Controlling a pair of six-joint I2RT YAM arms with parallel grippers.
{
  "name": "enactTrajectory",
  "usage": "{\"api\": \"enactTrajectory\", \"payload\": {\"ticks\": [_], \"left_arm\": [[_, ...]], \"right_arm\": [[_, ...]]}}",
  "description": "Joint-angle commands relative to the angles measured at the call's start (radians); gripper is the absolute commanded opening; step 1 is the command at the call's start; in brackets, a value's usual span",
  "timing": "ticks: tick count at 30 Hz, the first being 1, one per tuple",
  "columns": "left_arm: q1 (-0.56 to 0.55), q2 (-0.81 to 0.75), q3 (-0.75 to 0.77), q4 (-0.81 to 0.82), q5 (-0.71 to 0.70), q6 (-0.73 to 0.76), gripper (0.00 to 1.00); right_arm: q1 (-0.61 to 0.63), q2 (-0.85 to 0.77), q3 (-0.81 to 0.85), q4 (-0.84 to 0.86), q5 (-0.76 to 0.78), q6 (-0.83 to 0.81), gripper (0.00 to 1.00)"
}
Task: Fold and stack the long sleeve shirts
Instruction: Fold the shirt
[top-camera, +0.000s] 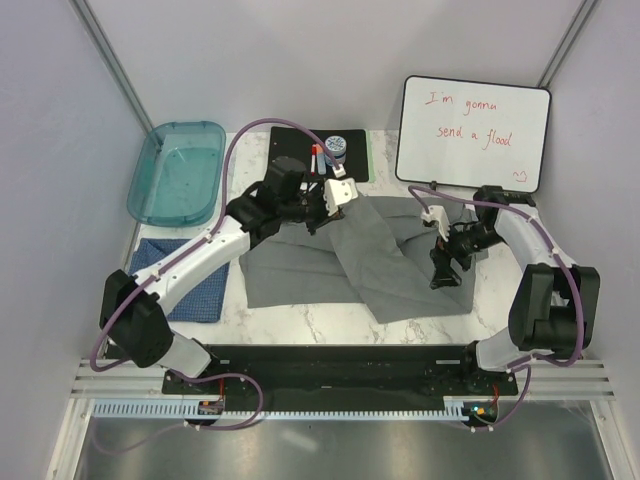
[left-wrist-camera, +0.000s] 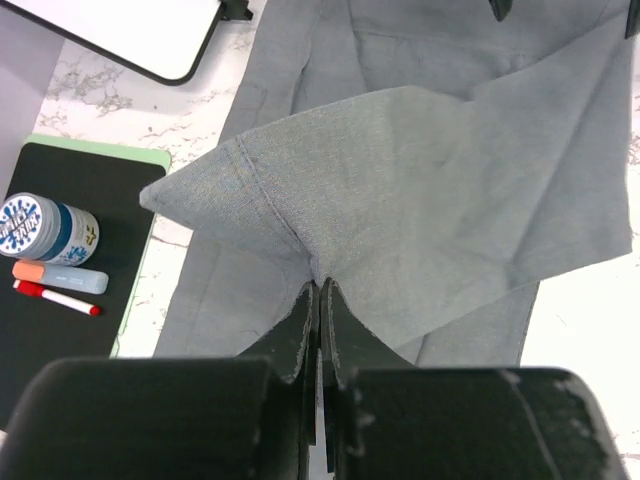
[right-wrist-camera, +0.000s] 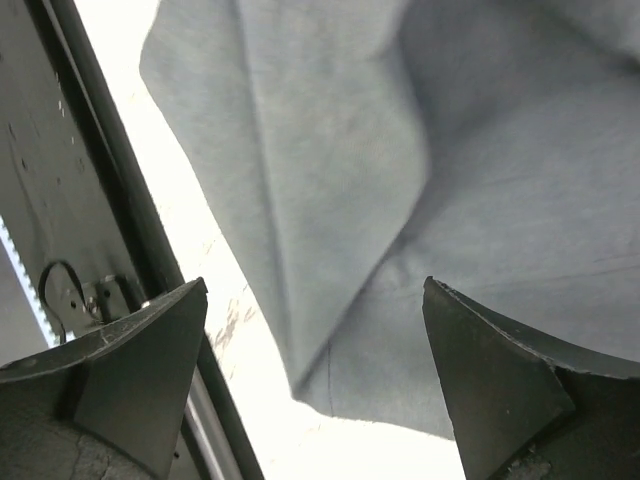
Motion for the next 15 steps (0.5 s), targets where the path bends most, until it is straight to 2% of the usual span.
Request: {"api": "enactTrajectory", "payload": {"ticks": [1,11,15], "left_arm": [[-0.007,-0.013,0.038,0.064,0.022,-0.013,0.02],[0.004,-0.020,0.046,0.075,0.028,-0.006,0.02],[0.008,-0.033,0.049,0.080,0.025,0.006,0.02]], "right_arm": [[0.002,0.012,0.044,0.078,-0.143,0.054,0.96],[0.044,0.093,-0.040,0.409,-0.143,0.313,0.93],[0.047,0.107,-0.065,0.486,-0.183,0.333,0.94]]}}
